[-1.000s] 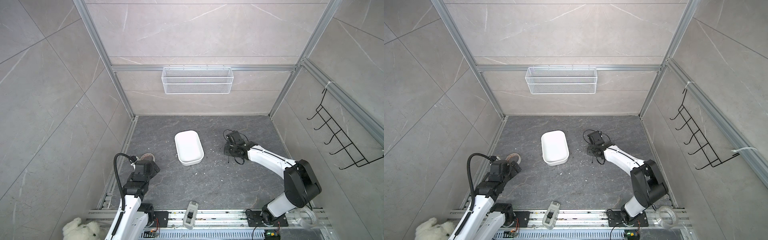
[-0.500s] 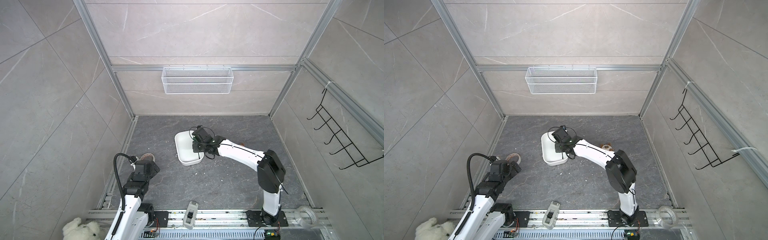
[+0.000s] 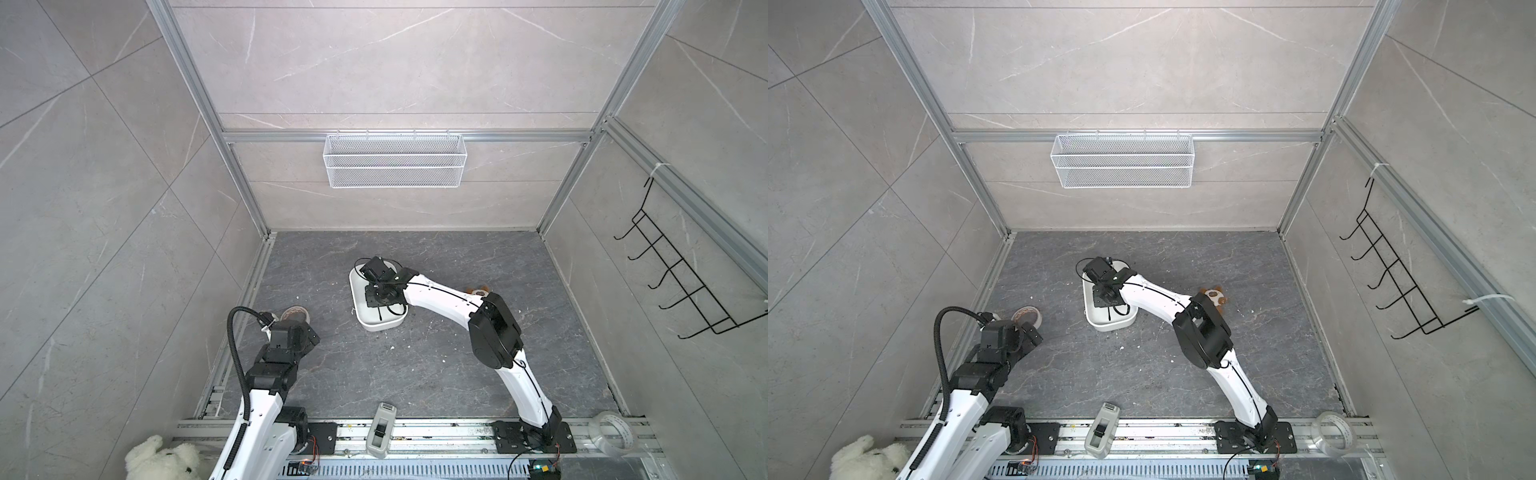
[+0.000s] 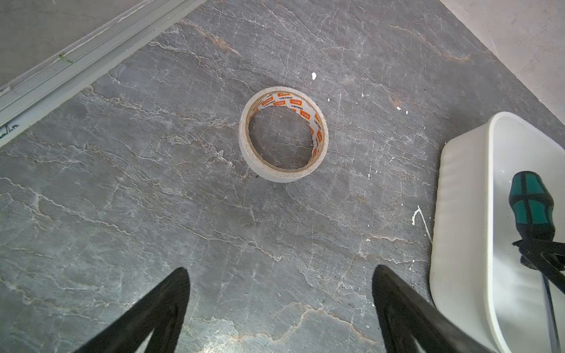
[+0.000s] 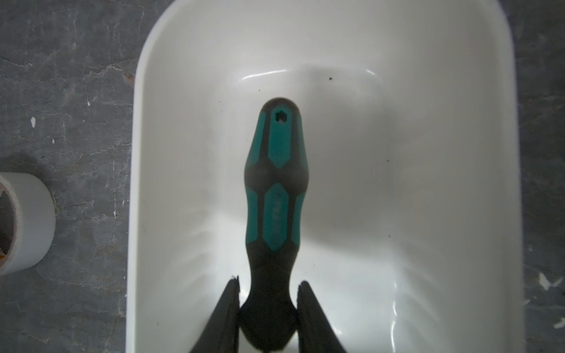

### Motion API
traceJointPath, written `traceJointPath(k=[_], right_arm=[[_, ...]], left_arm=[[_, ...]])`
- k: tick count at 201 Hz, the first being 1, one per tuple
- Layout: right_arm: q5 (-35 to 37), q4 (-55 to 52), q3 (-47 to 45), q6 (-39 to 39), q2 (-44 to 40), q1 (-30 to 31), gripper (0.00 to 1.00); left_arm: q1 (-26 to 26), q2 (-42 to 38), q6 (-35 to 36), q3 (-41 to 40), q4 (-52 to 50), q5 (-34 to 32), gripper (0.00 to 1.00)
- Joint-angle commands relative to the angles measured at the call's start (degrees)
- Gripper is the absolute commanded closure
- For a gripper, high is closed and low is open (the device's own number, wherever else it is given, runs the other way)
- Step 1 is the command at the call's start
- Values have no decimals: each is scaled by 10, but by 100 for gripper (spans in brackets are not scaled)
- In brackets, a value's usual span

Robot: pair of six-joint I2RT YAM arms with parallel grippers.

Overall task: Put the screwdriver in the bin
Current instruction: Place the screwdriver into the bin, then reset both arms

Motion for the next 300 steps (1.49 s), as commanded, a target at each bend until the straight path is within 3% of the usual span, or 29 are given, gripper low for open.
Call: traceJointPath(k=[1, 65, 105, 129, 157, 184, 211, 229, 247, 269, 300], right_arm=[[-3, -30, 33, 3, 12, 0, 79], [6, -41, 48, -4, 11, 0, 56], [22, -40, 35, -9, -19, 0, 56], [84, -20, -8, -35, -86, -1, 56], [224, 1, -102, -60, -202, -14, 56], [350, 67, -264, -91, -355, -52, 56], [404, 139, -437, -138, -507, -114, 55], [419, 186, -541, -174, -572, -159, 41], [445, 284, -633, -241, -583, -180, 34], [523, 371, -695, -236, -556, -189, 26], [526, 520, -759, -298, -479, -205, 20]], left_arm=[[0, 2, -8, -1, 0, -16, 5], [1, 3, -8, -3, 2, -15, 4], [0, 4, -8, -2, 2, -16, 4], [0, 5, -9, -3, 2, -15, 2], [0, 10, -9, -3, 5, -10, 1], [0, 14, -4, -2, 11, 3, 1], [0, 20, 2, -4, 23, 15, 0], [0, 32, 5, -3, 29, 19, 0], [0, 47, 6, 2, 32, 23, 0], [0, 69, 6, 10, 33, 26, 0], [0, 86, 3, 16, 30, 24, 0]])
